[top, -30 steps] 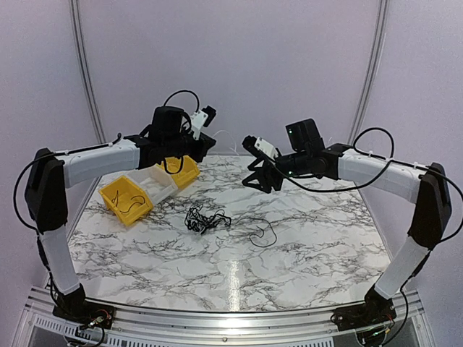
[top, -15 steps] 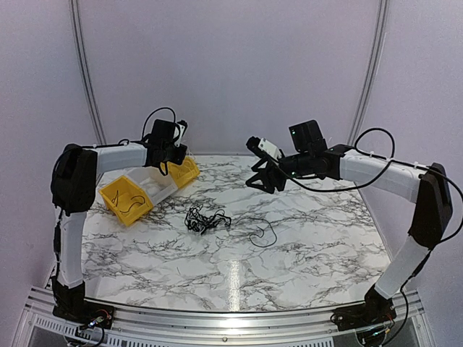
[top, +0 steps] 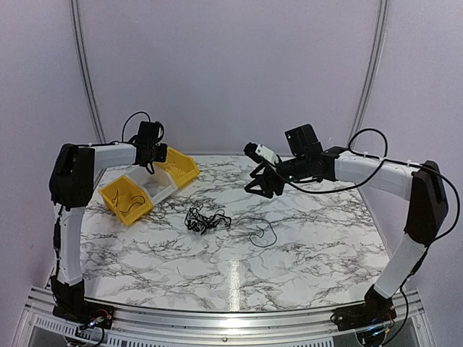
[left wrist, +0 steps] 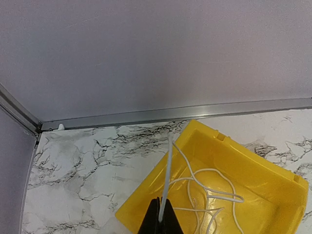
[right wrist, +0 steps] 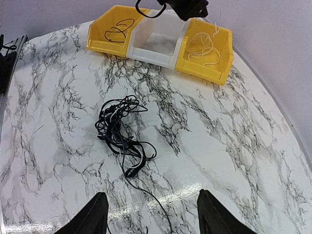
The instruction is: Untangle the cables
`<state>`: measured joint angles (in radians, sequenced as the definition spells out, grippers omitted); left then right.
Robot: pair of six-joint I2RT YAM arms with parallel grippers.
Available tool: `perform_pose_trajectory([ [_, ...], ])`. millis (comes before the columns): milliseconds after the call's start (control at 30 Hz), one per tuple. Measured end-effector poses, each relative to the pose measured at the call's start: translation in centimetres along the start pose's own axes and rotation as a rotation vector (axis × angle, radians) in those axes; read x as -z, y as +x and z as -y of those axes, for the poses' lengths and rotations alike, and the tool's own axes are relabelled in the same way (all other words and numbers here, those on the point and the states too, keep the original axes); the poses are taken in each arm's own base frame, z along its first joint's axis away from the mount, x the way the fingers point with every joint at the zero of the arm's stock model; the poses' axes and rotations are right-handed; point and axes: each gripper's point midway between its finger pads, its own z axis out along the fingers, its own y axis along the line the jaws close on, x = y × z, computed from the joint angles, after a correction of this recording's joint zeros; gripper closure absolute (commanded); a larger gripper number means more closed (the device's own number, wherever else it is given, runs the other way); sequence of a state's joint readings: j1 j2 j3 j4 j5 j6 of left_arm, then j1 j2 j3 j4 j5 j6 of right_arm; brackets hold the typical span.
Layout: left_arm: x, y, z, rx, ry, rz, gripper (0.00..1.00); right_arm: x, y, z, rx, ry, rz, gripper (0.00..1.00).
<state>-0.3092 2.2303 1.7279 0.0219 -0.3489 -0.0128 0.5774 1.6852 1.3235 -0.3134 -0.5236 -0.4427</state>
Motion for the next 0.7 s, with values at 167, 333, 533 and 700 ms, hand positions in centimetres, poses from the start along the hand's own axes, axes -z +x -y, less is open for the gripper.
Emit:
perform_pose_trajectory([
  [167, -0.2, 0.4, 0.2, 0.018, 0.044, -0.021, 0.58, -0.5, 0.9, -0.3, -0.014, -0.022, -0.023, 0.37],
  [333, 0.9, 0.6, 1.5, 0.019, 0.095, -0.036, 0.45, -0.6, 1.1, -0.5, -0.021, -0.035, -0.031, 0.37],
  [533, 7.7, -2.6, 2.7, 0.009, 0.159, 0.03, 0.43, -1.7, 2.5, -0.5, -0.027, -0.051, -0.065, 0.38],
  [700, 17.8, -4.2, 7.6, -0.02, 0.333, 0.128, 0.47, -3.4, 5.1, -0.5, -0.049, -0.076, -0.129, 0.41],
])
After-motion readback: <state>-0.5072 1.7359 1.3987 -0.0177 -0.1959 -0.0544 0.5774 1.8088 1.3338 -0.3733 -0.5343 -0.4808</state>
